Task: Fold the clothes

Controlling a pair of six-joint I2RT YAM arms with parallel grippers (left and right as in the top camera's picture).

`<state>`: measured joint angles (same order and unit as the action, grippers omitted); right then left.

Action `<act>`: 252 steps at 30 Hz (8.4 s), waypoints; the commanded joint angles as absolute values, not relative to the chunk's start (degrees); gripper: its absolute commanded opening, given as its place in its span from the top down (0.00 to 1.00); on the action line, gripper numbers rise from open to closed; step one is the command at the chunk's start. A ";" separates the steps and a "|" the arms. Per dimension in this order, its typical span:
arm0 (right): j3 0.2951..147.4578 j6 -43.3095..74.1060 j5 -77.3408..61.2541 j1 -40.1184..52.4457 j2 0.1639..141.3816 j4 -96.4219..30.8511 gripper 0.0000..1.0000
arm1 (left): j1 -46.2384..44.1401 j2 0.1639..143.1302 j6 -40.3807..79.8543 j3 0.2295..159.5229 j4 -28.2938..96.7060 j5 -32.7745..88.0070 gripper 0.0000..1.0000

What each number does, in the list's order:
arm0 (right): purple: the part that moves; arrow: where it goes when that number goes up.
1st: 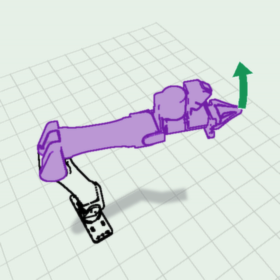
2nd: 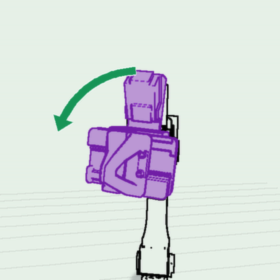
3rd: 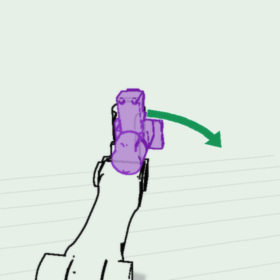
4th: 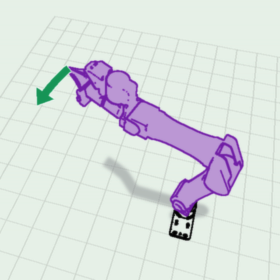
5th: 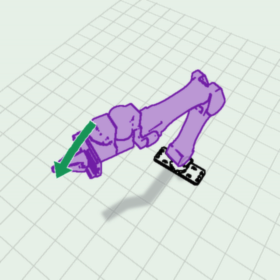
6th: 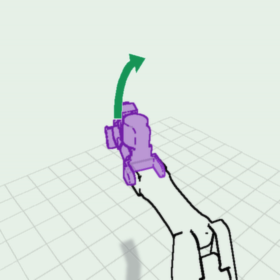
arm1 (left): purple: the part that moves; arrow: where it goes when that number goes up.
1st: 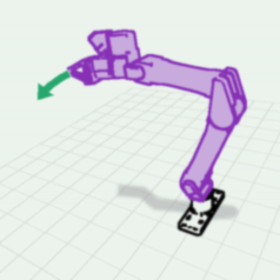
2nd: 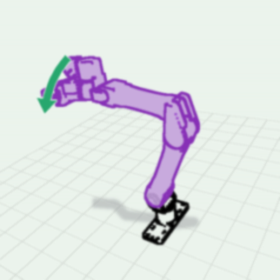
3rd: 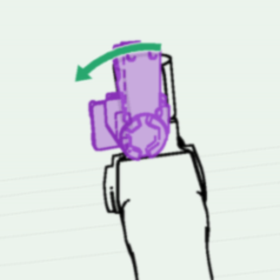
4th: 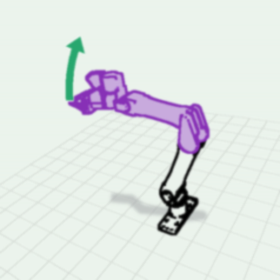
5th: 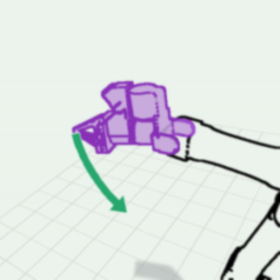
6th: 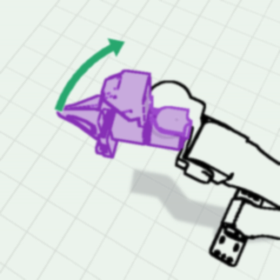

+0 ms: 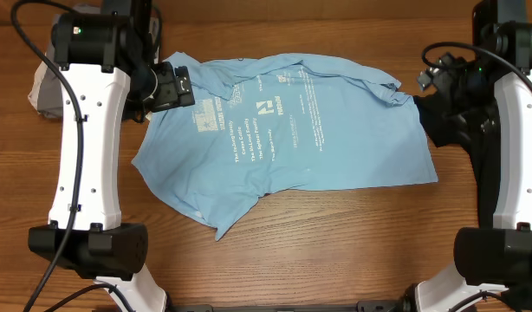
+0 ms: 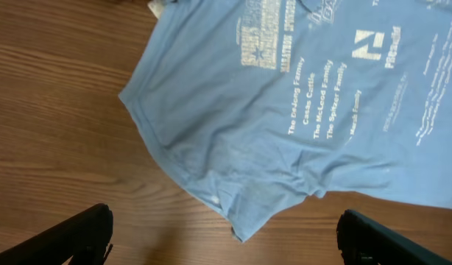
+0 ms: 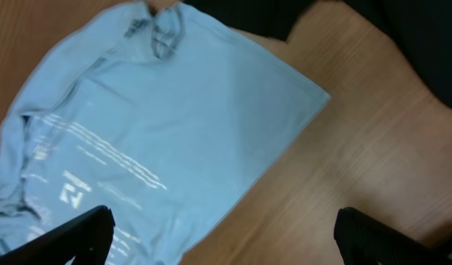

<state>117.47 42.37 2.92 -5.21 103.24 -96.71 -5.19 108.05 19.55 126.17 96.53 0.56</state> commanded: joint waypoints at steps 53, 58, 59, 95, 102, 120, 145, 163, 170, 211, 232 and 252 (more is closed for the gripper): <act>79.88 43.51 9.85 -5.45 91.68 -75.35 0.00 | -25.58 84.14 32.10 39.72 42.94 7.46 0.27; 79.88 43.51 9.87 -5.45 91.68 -75.22 0.00 | -25.58 85.49 30.37 39.72 41.78 7.27 0.38; 79.88 43.51 9.87 -5.45 91.68 -75.24 0.00 | -25.58 85.52 30.37 39.72 41.69 7.27 0.43; 79.79 37.23 3.77 -12.88 104.44 -69.78 0.12 | -25.58 85.49 29.52 39.72 41.69 7.07 0.96; 76.44 37.26 4.25 -12.88 104.77 -65.63 0.11 | -25.58 85.49 29.15 39.72 41.56 7.05 0.95; 69.34 37.19 7.88 -13.82 104.81 -56.18 0.16 | -25.58 85.49 28.67 39.72 41.52 7.03 0.95; 67.81 34.02 5.96 -15.90 109.27 -50.52 0.25 | -25.58 85.49 28.29 39.72 41.30 6.87 0.93; 67.44 34.72 5.93 -15.88 112.20 -49.74 0.56 | -25.58 85.49 28.29 39.72 41.34 6.87 0.92; 67.44 35.51 6.33 -15.88 112.20 -50.54 0.71 | -25.58 85.49 28.29 39.72 41.34 6.87 0.96; 67.57 47.64 11.44 -15.88 79.00 -77.56 0.96 | -25.58 54.08 32.53 45.39 83.42 13.15 0.96; 67.57 28.62 -7.70 -15.81 77.65 -63.22 0.00 | -25.54 54.37 31.33 45.50 66.57 12.95 0.13; 67.55 25.23 -17.67 -11.97 93.60 -51.48 0.09 | -13.93 87.70 23.83 59.18 39.64 4.56 0.19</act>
<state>67.37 26.46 -15.77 -13.37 93.43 -52.64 -17.04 82.89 28.84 52.58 39.64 5.54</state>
